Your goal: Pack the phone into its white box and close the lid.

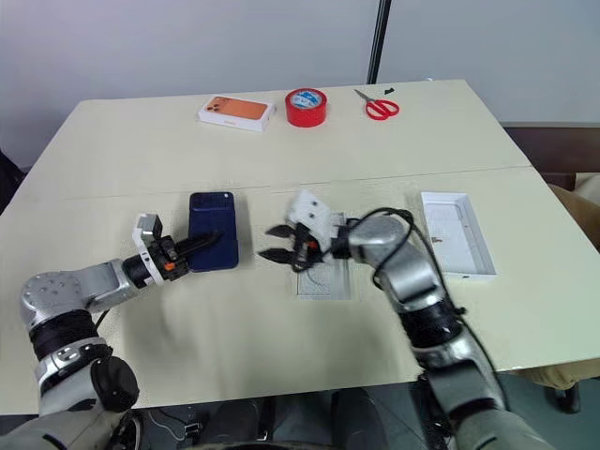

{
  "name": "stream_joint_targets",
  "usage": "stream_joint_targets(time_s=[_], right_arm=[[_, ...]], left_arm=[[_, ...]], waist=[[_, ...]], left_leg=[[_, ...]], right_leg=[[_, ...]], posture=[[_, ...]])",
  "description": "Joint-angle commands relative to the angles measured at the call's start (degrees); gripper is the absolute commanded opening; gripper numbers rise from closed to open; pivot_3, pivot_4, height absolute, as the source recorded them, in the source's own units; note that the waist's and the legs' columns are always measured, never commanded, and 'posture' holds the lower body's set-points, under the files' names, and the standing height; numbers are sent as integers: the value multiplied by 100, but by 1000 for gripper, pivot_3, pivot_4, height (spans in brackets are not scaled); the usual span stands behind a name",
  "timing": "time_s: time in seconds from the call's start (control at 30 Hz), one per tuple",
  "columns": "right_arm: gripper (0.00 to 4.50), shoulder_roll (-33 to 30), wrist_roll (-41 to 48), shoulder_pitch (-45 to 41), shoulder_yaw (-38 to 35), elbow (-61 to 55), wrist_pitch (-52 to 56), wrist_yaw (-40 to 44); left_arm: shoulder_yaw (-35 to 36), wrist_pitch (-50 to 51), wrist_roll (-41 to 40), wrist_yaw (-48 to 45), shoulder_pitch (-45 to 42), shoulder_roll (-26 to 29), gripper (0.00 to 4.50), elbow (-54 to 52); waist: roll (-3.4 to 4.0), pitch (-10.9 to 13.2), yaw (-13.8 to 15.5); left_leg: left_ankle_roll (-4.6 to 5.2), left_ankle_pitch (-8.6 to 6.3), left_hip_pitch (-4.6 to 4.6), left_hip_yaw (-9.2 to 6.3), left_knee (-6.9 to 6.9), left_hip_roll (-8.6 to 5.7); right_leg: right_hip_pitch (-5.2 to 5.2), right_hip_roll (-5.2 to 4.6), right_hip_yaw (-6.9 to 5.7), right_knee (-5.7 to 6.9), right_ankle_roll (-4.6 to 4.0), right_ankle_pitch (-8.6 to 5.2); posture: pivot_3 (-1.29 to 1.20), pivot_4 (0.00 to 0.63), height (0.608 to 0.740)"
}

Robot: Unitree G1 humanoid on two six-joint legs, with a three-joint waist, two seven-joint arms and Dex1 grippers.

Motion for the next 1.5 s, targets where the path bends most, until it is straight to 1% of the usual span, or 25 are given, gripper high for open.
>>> stream_joint_targets(time_s=[0.03,0.2,0.33,0.43,0.63,0.97,1.0,1.07,1.13,1.23,1.37,1.43,1.5], right_arm=[[1888,-263,-66,35,59,-144,-515,82],[1888,-900,116,673,-65,-535,-955,392],[1888,-1365,139,1123,-109,-777,-1266,569],[1888,-1566,173,1322,-107,-863,-1409,633],[1888,-1765,179,1518,-78,-916,-1569,647],[1888,-1862,-344,1573,107,-419,-2196,458],[1657,-1854,-350,1576,116,-385,-2223,457],[1015,-1832,-262,1584,101,-388,-2177,497],[70,-1805,-211,1567,97,-396,-2126,502],[70,-1784,-295,1566,163,-339,-2230,497],[70,-1627,-186,1508,210,-475,-2064,480],[70,-1473,-278,1410,312,-453,-2061,412],[70,-1188,-435,1205,497,-354,-2067,248]], left_arm=[[184,-237,-294,178,-212,-93,0,-426],[-201,-501,-267,130,-88,-61,0,-722],[-308,-454,-396,179,-124,-123,0,-728],[-346,-415,-478,290,-172,-216,0,-752],[-420,-372,-582,420,-201,-282,0,-721],[-629,-442,-659,402,-60,-298,0,-774],[-650,-450,-656,393,-42,-288,0,-788],[-671,-466,-664,381,-13,-270,0,-794],[-683,-486,-676,340,21,-224,0,-766],[-723,-537,-695,286,78,-159,0,-719],[-755,-582,-759,278,86,-140,0,-677],[-702,-549,-819,318,44,-176,0,-606],[-607,-533,-903,416,-59,-259,0,-515]], waist=[[-1,0,-22],[-3,2,6],[-16,10,32],[-24,14,43],[-32,19,39],[-35,20,44],[-34,20,42],[-35,20,44],[-35,20,39],[-35,20,39],[-35,20,38],[-35,20,27],[-35,20,14]], left_leg=[[-5,3,-1,1,0,1],[-13,7,-6,1,-4,4],[-13,8,-12,1,1,3],[-12,8,-11,-1,7,3],[-12,8,-12,-2,8,3],[-12,8,-12,-2,11,3],[-12,8,-12,-2,11,3],[-12,8,-12,-2,11,3],[-12,8,-11,-3,12,3],[-12,8,-11,-3,13,3],[-12,8,-11,-3,13,3],[-12,8,-11,-3,13,4],[-12,9,-11,-3,13,4]], right_leg=[[-5,4,0,3,-4,2],[-12,8,0,5,-7,4],[-14,4,0,2,-6,5],[-9,7,-1,3,-8,6],[-9,7,-2,3,-8,6],[-6,7,-3,3,-8,6],[-7,7,-3,3,-8,6],[-7,7,-3,3,-8,6],[-5,7,-4,3,-8,6],[-5,7,-4,3,-8,6],[-5,7,-4,3,-8,6],[-5,8,-4,3,-8,6],[-6,9,-4,4,-8,6]], posture=[[0,150,740],[0,150,740],[0,150,740],[0,150,740],[0,150,740],[0,150,740],[0,150,740],[0,150,740],[0,150,740],[0,150,740],[0,150,740],[0,150,740],[0,150,740]])
